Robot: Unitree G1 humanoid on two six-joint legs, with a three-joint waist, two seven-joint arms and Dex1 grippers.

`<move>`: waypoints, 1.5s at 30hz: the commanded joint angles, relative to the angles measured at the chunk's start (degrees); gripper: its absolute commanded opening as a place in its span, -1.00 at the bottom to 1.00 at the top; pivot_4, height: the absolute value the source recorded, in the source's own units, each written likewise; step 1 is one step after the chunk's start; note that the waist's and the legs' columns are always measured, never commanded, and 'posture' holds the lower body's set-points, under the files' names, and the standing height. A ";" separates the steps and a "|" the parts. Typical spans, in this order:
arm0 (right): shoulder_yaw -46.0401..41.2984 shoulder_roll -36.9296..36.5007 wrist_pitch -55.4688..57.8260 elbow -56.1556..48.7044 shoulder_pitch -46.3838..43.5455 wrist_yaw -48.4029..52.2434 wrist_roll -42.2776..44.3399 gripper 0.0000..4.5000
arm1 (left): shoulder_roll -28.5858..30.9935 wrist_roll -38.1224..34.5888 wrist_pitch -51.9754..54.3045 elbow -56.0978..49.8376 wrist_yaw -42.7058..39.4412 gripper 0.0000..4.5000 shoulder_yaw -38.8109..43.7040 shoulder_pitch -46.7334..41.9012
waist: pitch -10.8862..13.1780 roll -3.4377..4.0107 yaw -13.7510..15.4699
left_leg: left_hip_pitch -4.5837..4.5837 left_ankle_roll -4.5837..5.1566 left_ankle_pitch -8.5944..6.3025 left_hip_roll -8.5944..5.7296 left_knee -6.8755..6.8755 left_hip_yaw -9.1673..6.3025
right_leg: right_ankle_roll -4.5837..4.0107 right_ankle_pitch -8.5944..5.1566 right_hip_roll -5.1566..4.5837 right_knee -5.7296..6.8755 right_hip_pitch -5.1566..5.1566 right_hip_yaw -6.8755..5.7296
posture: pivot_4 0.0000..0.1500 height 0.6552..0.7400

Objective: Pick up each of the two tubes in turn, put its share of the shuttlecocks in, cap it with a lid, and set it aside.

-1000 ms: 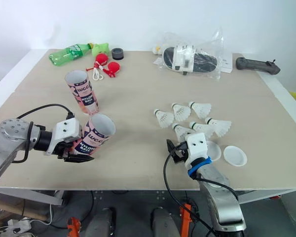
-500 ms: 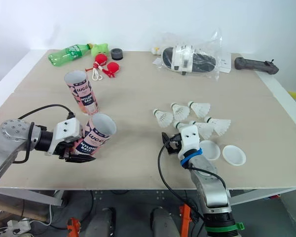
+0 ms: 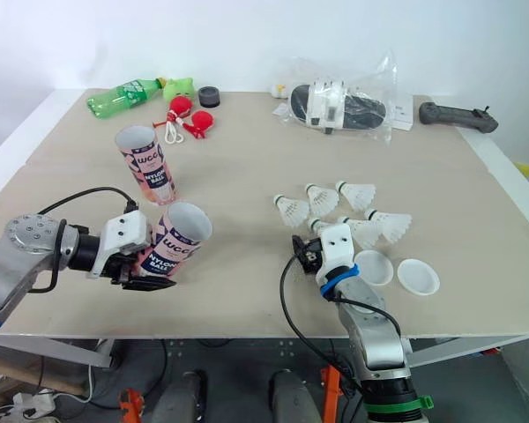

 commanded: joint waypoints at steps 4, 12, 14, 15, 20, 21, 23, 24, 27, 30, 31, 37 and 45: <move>-1.42 0.15 -1.03 -0.94 -0.23 -0.20 0.21 -0.89 | 0.19 -0.81 0.22 -1.74 0.08 0.51 2.10 -0.74 | 0.00 0.00 0.00 | 0.00 0.00 0.00 0.00 0.02 0.00 | 0.00 0.00 0.00 0.03 0.00 0.00 | 1.00 1.00; -2.62 -1.11 1.07 -7.70 2.28 0.94 1.60 -0.96 | 0.27 -0.98 0.64 -1.87 0.12 0.51 2.04 -0.81 | 0.00 0.00 0.06 | 0.00 0.00 0.00 0.00 0.04 -0.01 | 0.00 -0.01 0.00 0.07 0.00 0.01 | 1.00 1.00; -3.06 -2.21 3.10 -12.12 3.40 2.03 2.96 -0.96 | 0.20 -0.83 0.52 -1.78 0.09 0.51 1.84 -0.75 | 0.01 0.01 0.03 | -0.01 0.00 0.00 0.00 0.04 0.00 | 0.01 -0.01 0.00 0.08 -0.01 0.01 | 1.00 1.00; -3.23 -3.02 4.49 -14.76 4.05 2.93 3.95 -0.96 | 0.14 -0.73 0.46 -1.74 0.09 0.51 1.68 -0.74 | 0.01 0.01 0.03 | -0.01 0.00 0.00 0.00 0.04 -0.01 | 0.01 -0.01 0.00 0.08 -0.01 0.02 | 1.00 1.00; -4.48 -12.98 13.52 -30.22 3.93 14.88 16.88 -0.96 | -0.32 0.41 -0.12 -0.76 -0.38 0.51 0.08 -1.70 | 0.03 0.05 0.04 | 0.01 0.00 0.00 0.01 0.10 -0.01 | -0.05 -0.05 0.02 0.18 -0.01 0.02 | 1.00 1.00; -5.67 -15.57 15.59 -31.93 1.79 17.37 20.63 -0.96 | -0.39 0.88 -0.44 -0.52 -0.50 0.51 -0.44 -1.80 | 0.02 0.05 0.04 | 0.04 0.00 0.00 0.02 0.17 -0.01 | -0.06 -0.05 0.02 0.23 0.01 0.03 | 1.00 1.00; -7.28 -19.36 18.62 -33.18 -1.80 20.35 25.54 -0.96 | -0.66 1.44 -0.70 -0.05 -0.66 0.51 -1.13 -2.16 | 0.05 0.08 -0.09 | 0.06 0.00 0.00 0.04 0.29 -0.02 | -0.06 -0.04 0.05 0.30 0.02 0.03 | 1.00 1.00; -6.90 -22.36 19.59 -32.36 -5.95 23.30 26.90 -0.96 | -0.94 1.72 -0.76 0.26 -0.80 0.51 -1.58 -2.51 | 0.06 0.09 -0.11 | 0.06 0.00 0.00 0.04 0.41 0.00 | -0.06 -0.03 0.06 0.38 0.02 0.06 | 1.00 1.00; -2.94 -30.06 19.49 -27.80 -18.38 32.02 26.55 -0.96 | -1.74 2.53 -1.15 1.41 -1.36 0.51 -2.79 -3.66 | 0.14 0.15 -0.08 | 0.13 0.04 0.02 0.02 0.62 0.02 | -0.07 0.06 0.05 0.48 0.06 0.14 | 1.00 1.00; 4.00 -33.86 16.07 -22.18 -28.46 39.44 21.98 -0.96 | -2.18 3.88 -2.07 2.74 -1.94 0.51 -3.85 -4.47 | 0.12 0.08 -0.08 | 0.25 0.09 0.06 0.03 0.59 -0.01 | -0.11 0.09 0.11 0.48 0.13 0.15 | 1.00 1.00; 6.81 -34.31 14.26 -20.01 -31.60 41.65 19.57 -0.96 | -2.35 4.20 -2.30 3.10 -2.02 0.51 -4.05 -4.67 | 0.13 0.10 -0.09 | 0.25 0.09 0.06 0.03 0.60 -0.02 | -0.12 0.09 0.10 0.48 0.12 0.15 | 1.00 1.00; 17.06 -30.88 8.62 -11.06 -41.87 48.50 12.08 -0.96 | -3.29 4.95 -2.22 3.02 -1.80 0.51 -4.10 -4.66 | 0.13 0.10 -0.09 | -0.07 0.16 0.01 0.02 0.58 0.01 | -0.07 0.01 0.17 0.49 -0.15 0.21 | 1.00 1.00; 21.21 -25.24 6.64 -8.54 -42.70 50.17 7.86 -0.96 | -3.81 4.73 -1.62 1.89 -0.68 0.51 -3.33 -3.41 | 0.13 0.11 0.11 | -0.10 0.31 -0.19 0.00 0.57 -0.04 | 0.16 -0.08 0.17 0.58 -0.14 0.19 | 1.00 1.00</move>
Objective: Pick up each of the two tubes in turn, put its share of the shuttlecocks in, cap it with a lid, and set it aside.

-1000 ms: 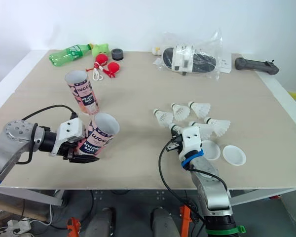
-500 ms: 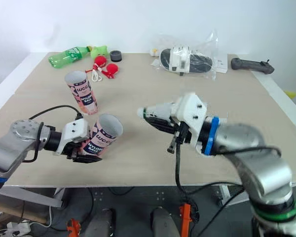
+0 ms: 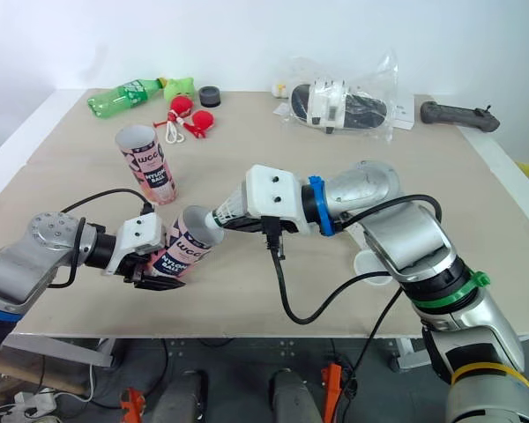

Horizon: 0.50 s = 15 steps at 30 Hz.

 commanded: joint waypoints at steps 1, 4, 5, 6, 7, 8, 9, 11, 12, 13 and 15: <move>0.73 1.93 -1.44 -0.48 -0.90 0.36 -1.64 -0.96 | -0.39 0.11 -0.19 -1.68 0.85 0.51 1.31 0.47 | 0.01 0.01 -0.01 | 0.01 0.00 0.00 0.00 0.00 -0.01 | -0.01 0.01 0.00 0.02 0.00 0.00 | 1.00 1.00; 0.19 3.44 -1.21 -0.24 -1.06 0.25 -1.75 -0.29 | -0.51 0.18 -0.16 -1.66 0.96 0.51 1.32 0.47 | 0.01 0.01 0.01 | 0.02 -0.01 0.01 0.00 0.05 -0.01 | -0.22 -0.06 0.01 0.04 0.01 0.00 | 1.00 1.00; 0.07 3.69 -1.07 -0.33 -1.06 0.37 -1.71 -0.09 | -0.56 0.23 -0.14 -1.68 0.99 0.51 1.32 0.45 | 0.00 0.01 0.00 | 0.02 -0.02 0.01 0.00 0.08 0.00 | -0.21 -0.05 0.00 0.03 0.02 0.00 | 1.00 1.00; -0.06 3.88 -0.92 -0.49 -1.08 0.49 -1.67 0.07 | -0.60 0.25 -0.09 -1.72 0.99 0.51 1.35 0.43 | 0.00 0.01 0.00 | 0.02 -0.02 0.01 0.00 0.12 0.01 | -0.20 -0.04 0.00 0.03 0.02 0.01 | 1.00 1.00; -0.28 4.11 -0.70 -0.65 -1.13 0.51 -1.58 0.30 | -0.64 0.27 -0.07 -1.75 0.97 0.51 1.38 0.42 | 0.00 0.01 0.00 | 0.02 -0.02 0.02 0.00 0.14 0.01 | -0.20 -0.03 -0.01 0.03 0.03 0.01 | 1.00 1.00; -0.71 4.32 -0.45 -0.83 -1.19 0.47 -1.33 0.47 | -0.70 0.31 -0.04 -1.78 0.94 0.51 1.40 0.38 | 0.00 0.01 0.00 | 0.02 -0.02 0.02 0.00 0.14 0.01 | -0.21 -0.03 0.00 0.03 0.03 0.01 | 1.00 1.00; -1.30 4.52 -0.11 -1.01 -1.23 0.37 -0.99 0.69 | -0.79 0.36 -0.02 -1.78 0.90 0.51 1.44 0.33 | 0.00 0.01 0.01 | 0.02 -0.02 0.02 0.00 0.14 0.01 | -0.21 -0.03 0.00 0.04 0.03 0.01 | 1.00 1.00; -2.79 4.89 0.73 -1.39 -1.13 0.03 -0.10 0.99 | -0.94 0.48 -0.01 -1.77 0.83 0.51 1.48 0.29 | 0.01 0.01 -0.04 | 0.03 -0.02 0.02 0.00 0.12 0.00 | -0.22 -0.03 0.00 0.04 0.03 0.01 | 1.00 1.00; -4.16 4.84 1.59 -1.73 -0.94 -0.32 0.82 0.99 | -1.04 0.53 -0.01 -1.76 0.82 0.51 1.47 0.25 | 0.01 0.01 -0.05 | 0.03 -0.02 0.01 0.01 0.12 0.00 | -0.22 -0.03 0.02 0.04 0.02 0.01 | 1.00 1.00; -5.97 4.71 2.81 -2.20 -0.64 -0.75 2.23 0.99 | -1.16 0.58 -0.01 -1.73 0.81 0.51 1.44 0.19 | 0.01 0.01 -0.03 | 0.03 -0.02 0.02 0.01 0.11 0.00 | -0.21 -0.03 0.01 0.04 0.02 0.01 | 1.00 1.00; -10.89 4.31 6.44 -3.89 0.64 -2.69 5.98 0.99 | -1.30 0.58 0.14 -1.94 0.84 0.51 1.53 0.23 | 0.01 0.01 0.06 | 0.00 -0.02 0.02 0.00 0.11 -0.01 | -0.20 -0.03 0.01 0.05 0.02 0.01 | 1.00 1.00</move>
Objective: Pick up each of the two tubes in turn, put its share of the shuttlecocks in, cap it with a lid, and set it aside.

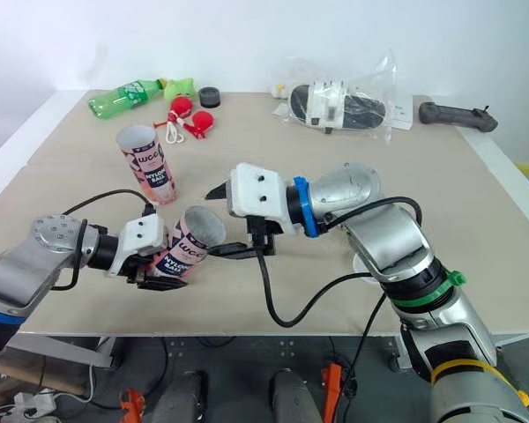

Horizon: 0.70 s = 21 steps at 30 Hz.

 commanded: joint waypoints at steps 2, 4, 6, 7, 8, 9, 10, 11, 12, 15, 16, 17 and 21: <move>-12.89 -1.48 6.84 -6.07 4.24 -6.03 6.32 0.99 | -0.12 -0.07 0.11 -1.21 0.49 0.51 1.08 -0.26 | 0.00 0.00 0.08 | -0.02 0.00 0.00 0.00 0.00 0.00 | 0.01 0.00 -0.01 -0.01 0.01 0.00 | 1.00 1.00; -16.72 -1.75 9.59 -9.06 9.73 -10.62 6.31 0.99 | -0.21 -0.07 0.03 -1.11 0.46 0.51 0.97 0.18 | -0.04 -0.06 0.34 | -0.01 0.00 0.00 -0.01 0.00 0.00 | 0.01 -0.01 -0.01 -0.01 0.01 0.00 | 1.00 1.00; -19.16 -1.82 11.70 -12.10 15.23 -14.60 5.82 0.99 | -0.35 -0.12 0.07 -1.05 0.49 0.51 0.96 0.48 | -0.04 -0.06 0.50 | 0.01 0.00 0.00 0.00 -0.05 -0.05 | -0.01 -0.04 0.00 -0.01 0.04 -0.04 | 1.00 1.00; -19.88 -1.85 12.45 -13.59 17.85 -16.67 5.24 0.99 | -0.41 -0.18 0.12 -1.00 0.49 0.51 1.04 0.55 | -0.03 -0.05 0.49 | 0.02 0.00 0.00 -0.01 -0.06 -0.04 | -0.02 -0.04 -0.01 -0.01 0.03 -0.03 | 1.00 1.00; -20.21 -1.85 13.22 -14.81 20.33 -19.22 3.92 0.99 | -0.48 -0.20 0.15 -0.93 0.49 0.51 1.10 0.58 | -0.01 -0.01 0.48 | 0.02 0.00 0.00 0.00 -0.05 -0.03 | -0.02 -0.04 0.00 0.00 0.02 -0.01 | 1.00 1.00; -20.13 -1.66 13.69 -15.44 22.44 -22.30 1.97 0.99 | -0.53 -0.17 0.13 -0.85 0.46 0.51 1.13 0.60 | -0.01 0.00 0.45 | 0.02 0.00 0.00 -0.01 -0.06 -0.01 | -0.02 -0.04 0.00 0.00 0.00 0.00 | 1.00 1.00; -19.87 -0.92 15.08 -15.41 24.32 -25.96 0.00 0.99 | -0.58 -0.12 0.08 -0.72 0.40 0.51 1.11 0.57 | -0.01 0.00 0.38 | 0.04 0.00 0.00 -0.01 -0.06 -0.01 | -0.03 -0.04 0.00 0.00 -0.01 0.01 | 1.00 1.00; -19.25 -0.32 15.68 -15.11 25.87 -28.76 -1.72 0.99 | -0.60 -0.09 0.04 -0.64 0.33 0.51 1.09 0.54 | -0.01 0.00 0.34 | 0.06 0.00 0.00 0.00 -0.05 0.00 | -0.05 -0.02 0.01 0.01 0.00 0.01 | 1.00 1.00; -18.64 0.41 16.31 -14.92 27.25 -30.94 -2.78 0.99 | -0.61 -0.07 0.00 -0.58 0.25 0.51 1.05 0.50 | -0.02 0.00 0.31 | 0.06 0.00 0.00 0.00 -0.03 0.00 | -0.05 0.00 0.01 0.01 0.00 0.01 | 1.00 1.00; -16.87 3.56 16.69 -14.35 29.47 -35.27 -4.46 0.99 | -0.73 0.13 -0.18 -0.22 0.11 0.51 0.83 0.21 | -0.03 -0.02 0.25 | 0.05 0.01 0.02 0.00 0.02 0.03 | -0.04 0.06 0.00 0.00 -0.01 0.04 | 1.00 1.00; -15.93 5.89 17.05 -12.45 29.28 -37.81 -5.59 0.99 | -0.84 0.22 -0.31 0.05 -0.03 0.51 0.70 -0.11 | -0.03 -0.02 0.06 | 0.08 0.02 0.02 0.00 0.04 0.02 | -0.05 0.06 0.01 0.00 0.02 0.04 | 1.00 1.00; -15.28 7.53 17.34 -11.06 29.07 -39.62 -6.42 0.99 | -0.92 0.29 -0.40 0.23 -0.14 0.51 0.63 -0.33 | -0.03 -0.02 -0.03 | 0.08 0.02 0.02 0.00 0.03 0.03 | -0.05 0.07 0.01 0.00 0.00 0.05 | 1.00 1.00; -11.25 12.35 14.98 -4.47 27.67 -43.64 -10.08 0.99 | -1.28 0.43 -0.55 0.65 -0.50 0.51 0.62 -1.19 | -0.02 -0.02 -0.18 | 0.06 0.03 0.03 0.00 0.04 0.03 | -0.04 0.09 0.01 0.00 0.01 0.05 | 1.00 1.00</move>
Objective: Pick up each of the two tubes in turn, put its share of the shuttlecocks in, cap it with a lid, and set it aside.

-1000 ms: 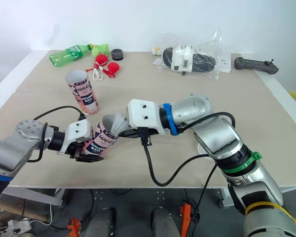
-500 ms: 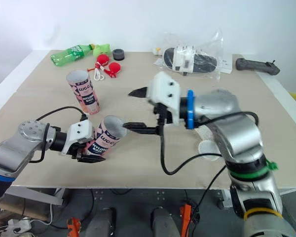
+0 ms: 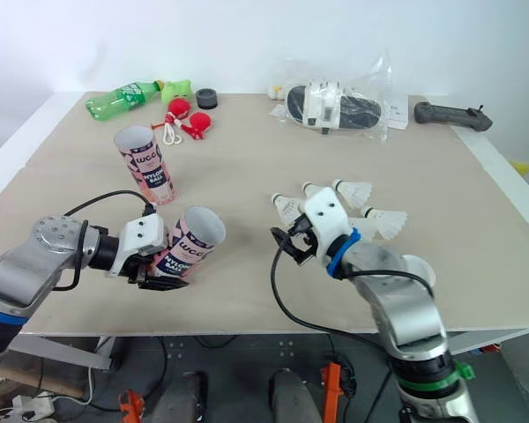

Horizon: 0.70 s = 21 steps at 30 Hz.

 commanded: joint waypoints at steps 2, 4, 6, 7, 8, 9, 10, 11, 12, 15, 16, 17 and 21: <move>2.41 3.63 -3.17 6.00 -2.33 -4.62 -4.09 0.99 | -0.43 0.11 -0.50 -0.22 -0.22 0.51 0.26 -1.33 | 0.01 0.01 0.02 | -0.03 0.00 0.00 0.00 -0.01 0.00 | 0.01 0.00 0.00 0.00 -0.02 0.01 | 1.00 1.00; 2.20 5.88 -3.80 10.64 -3.79 -7.24 -5.44 0.99 | -0.32 -0.24 -0.07 -0.70 -0.17 0.51 0.81 -1.07 | 0.00 0.01 0.00 | -0.05 0.00 0.00 0.00 -0.04 -0.01 | 0.02 -0.03 0.01 0.00 -0.01 0.01 | 1.00 1.00; 2.36 7.70 -5.52 14.67 -5.50 -8.55 -6.45 0.99 | -0.11 -0.43 0.15 -1.10 -0.07 0.51 1.21 -0.67 | 0.01 0.01 -0.02 | -0.04 0.00 0.00 0.00 -0.04 0.00 | 0.03 -0.03 0.01 -0.01 -0.02 0.01 | 1.00 1.00; 2.35 8.66 -6.65 16.48 -6.37 -8.94 -6.73 0.99 | -0.05 -0.45 0.19 -1.20 -0.01 0.51 1.28 -0.52 | 0.01 0.01 -0.04 | -0.04 0.00 0.00 0.00 -0.05 0.00 | 0.03 -0.03 0.01 -0.01 -0.02 0.01 | 1.00 1.00; 2.45 9.44 -7.66 18.13 -7.13 -9.04 -6.91 0.99 | -0.04 -0.45 0.26 -1.31 0.09 0.51 1.30 -0.41 | 0.01 0.01 -0.07 | -0.04 0.00 0.00 0.00 -0.06 -0.01 | 0.03 -0.03 0.02 -0.01 -0.02 0.01 | 1.00 1.00; 2.64 10.09 -8.68 19.67 -7.84 -8.97 -7.14 0.99 | -0.06 -0.44 0.35 -1.42 0.20 0.51 1.29 -0.37 | 0.01 0.01 -0.08 | -0.03 0.00 0.00 0.00 -0.07 -0.01 | 0.02 -0.03 0.03 -0.01 -0.02 0.01 | 1.00 1.00; 2.68 10.75 -9.46 21.12 -8.51 -9.02 -7.25 0.99 | -0.09 -0.46 0.47 -1.53 0.29 0.51 1.31 -0.35 | 0.01 0.01 -0.09 | -0.03 0.00 0.00 0.00 -0.09 -0.01 | 0.02 -0.03 0.03 -0.01 -0.02 0.01 | 1.00 1.00; 2.65 11.33 -10.02 22.28 -9.03 -9.12 -7.34 0.99 | -0.11 -0.49 0.56 -1.61 0.36 0.51 1.33 -0.33 | 0.01 0.01 -0.10 | -0.03 0.00 0.00 0.00 -0.09 -0.02 | 0.02 -0.03 0.03 -0.01 -0.02 0.01 | 1.00 1.00; 2.92 11.75 -10.49 23.67 -9.66 -8.92 -7.49 0.99 | -0.17 -0.55 0.71 -1.73 0.46 0.51 1.37 -0.31 | 0.01 0.01 -0.11 | -0.04 0.00 0.00 0.00 -0.10 -0.01 | 0.02 -0.04 0.03 -0.01 -0.02 0.01 | 1.00 1.00; 3.09 13.50 -12.96 29.09 -12.29 -9.19 -8.18 0.99 | -0.18 -0.67 0.99 -2.10 0.66 0.51 1.50 -0.11 | 0.01 0.01 -0.14 | -0.03 0.00 0.00 0.00 -0.12 -0.02 | 0.03 -0.04 0.04 -0.01 -0.03 0.01 | 1.00 1.00; 2.98 14.03 -13.74 30.69 -13.10 -9.36 -8.37 0.99 | -0.14 -0.70 1.05 -2.26 0.72 0.51 1.56 0.04 | 0.01 0.01 -0.16 | -0.03 0.00 0.00 0.00 -0.12 -0.03 | 0.03 -0.04 0.04 -0.01 -0.02 0.01 | 1.00 1.00; 2.95 14.46 -14.51 32.19 -13.81 -9.45 -8.61 0.89 | -0.14 -0.74 1.15 -2.39 0.79 0.51 1.61 0.14 | 0.01 0.01 -0.16 | -0.03 0.00 0.00 0.00 -0.12 -0.03 | 0.03 -0.04 0.05 -0.01 -0.03 0.01 | 1.00 1.00; 2.73 15.31 -16.56 35.28 -14.89 -9.36 -9.32 0.27 | -0.13 -0.80 1.36 -2.59 0.93 0.51 1.69 0.29 | 0.01 0.01 -0.17 | -0.03 0.00 0.00 0.00 -0.12 -0.03 | 0.04 -0.03 0.05 -0.01 -0.02 0.01 | 1.00 1.00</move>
